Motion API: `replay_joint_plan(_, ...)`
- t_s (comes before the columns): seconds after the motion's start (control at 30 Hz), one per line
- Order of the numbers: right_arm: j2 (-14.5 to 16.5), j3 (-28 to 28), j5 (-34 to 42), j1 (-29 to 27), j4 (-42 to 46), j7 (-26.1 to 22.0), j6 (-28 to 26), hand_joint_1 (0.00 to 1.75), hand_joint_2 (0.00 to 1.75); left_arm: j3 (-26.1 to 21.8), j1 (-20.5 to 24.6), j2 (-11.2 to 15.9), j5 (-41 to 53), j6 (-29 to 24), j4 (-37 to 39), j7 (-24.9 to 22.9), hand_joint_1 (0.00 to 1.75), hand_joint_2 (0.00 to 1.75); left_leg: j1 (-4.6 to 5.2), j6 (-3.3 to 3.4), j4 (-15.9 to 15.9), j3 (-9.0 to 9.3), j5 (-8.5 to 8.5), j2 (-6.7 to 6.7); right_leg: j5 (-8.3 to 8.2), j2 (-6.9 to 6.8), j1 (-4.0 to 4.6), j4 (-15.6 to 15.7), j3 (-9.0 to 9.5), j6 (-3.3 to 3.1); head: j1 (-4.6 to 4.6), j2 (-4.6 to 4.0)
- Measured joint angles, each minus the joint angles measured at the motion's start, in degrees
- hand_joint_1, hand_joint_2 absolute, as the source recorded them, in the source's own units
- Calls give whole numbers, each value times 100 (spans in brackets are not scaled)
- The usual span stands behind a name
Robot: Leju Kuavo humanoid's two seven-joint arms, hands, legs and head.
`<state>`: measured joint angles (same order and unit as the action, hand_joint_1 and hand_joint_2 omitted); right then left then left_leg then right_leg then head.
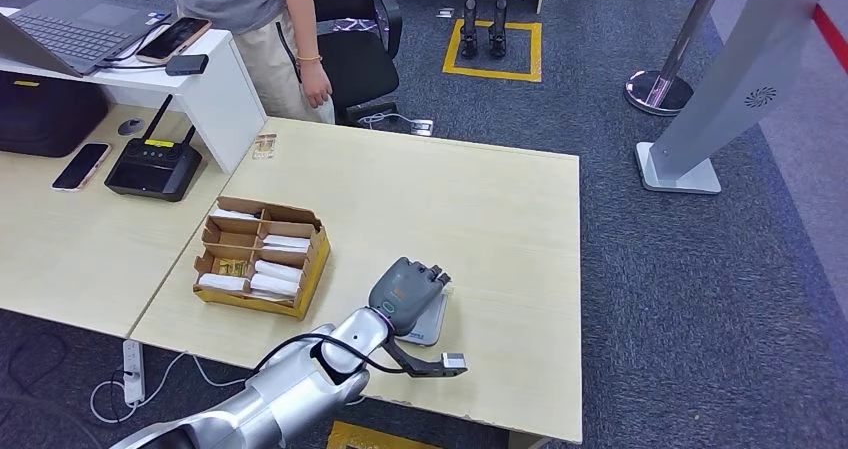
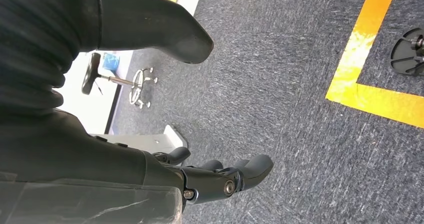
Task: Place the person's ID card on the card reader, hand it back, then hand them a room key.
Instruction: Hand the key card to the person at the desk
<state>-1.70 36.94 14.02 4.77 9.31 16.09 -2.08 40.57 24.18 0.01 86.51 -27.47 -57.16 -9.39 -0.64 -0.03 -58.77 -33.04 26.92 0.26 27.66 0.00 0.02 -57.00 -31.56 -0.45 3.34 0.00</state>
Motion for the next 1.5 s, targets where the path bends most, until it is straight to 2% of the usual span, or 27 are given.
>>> replay_joint_plan(0.3,0,0,8,-6,0,-6,-6,0,175,-10,47,54,-80,32,-137,14,175,175,0,0,0,-1,0,0,0,0,0,0,-1,0,-1,0)
replay_joint_plan(0.4,0,1,-16,-6,0,-15,1,0,175,-17,107,131,141,-173,-220,-211,175,175,0,0,0,-1,0,0,0,0,0,-1,-1,0,-1,0)
replay_joint_plan(0.57,0,28,-94,-2,0,13,2,0,175,-116,341,455,309,-678,-488,-673,175,175,-1,3,1,-1,-6,0,-1,-1,1,-4,-1,-1,1,0)
replay_joint_plan(0.87,0,152,-207,20,0,82,28,0,175,-743,702,983,313,-911,-788,-647,175,175,-1,1,2,-1,-9,0,-1,0,1,-6,-1,-2,0,0)
replay_joint_plan(1.1,0,245,-259,60,0,105,55,0,175,-873,1164,1399,313,-906,-668,-690,175,175,-1,3,2,-2,-11,0,-3,-1,1,-6,-2,-4,0,0)
replay_joint_plan(1.27,3,270,-260,94,2,105,67,0,175,-914,1396,1503,313,-904,-445,-569,175,175,-1,3,2,-2,-12,0,-4,-1,1,-6,-2,-5,0,0)
replay_joint_plan(1.5,36,273,-256,110,2,98,79,0,175,-924,1511,1517,314,-925,-275,-527,175,175,-1,3,2,-2,-12,-1,-4,-1,1,-6,-3,-5,-1,0)
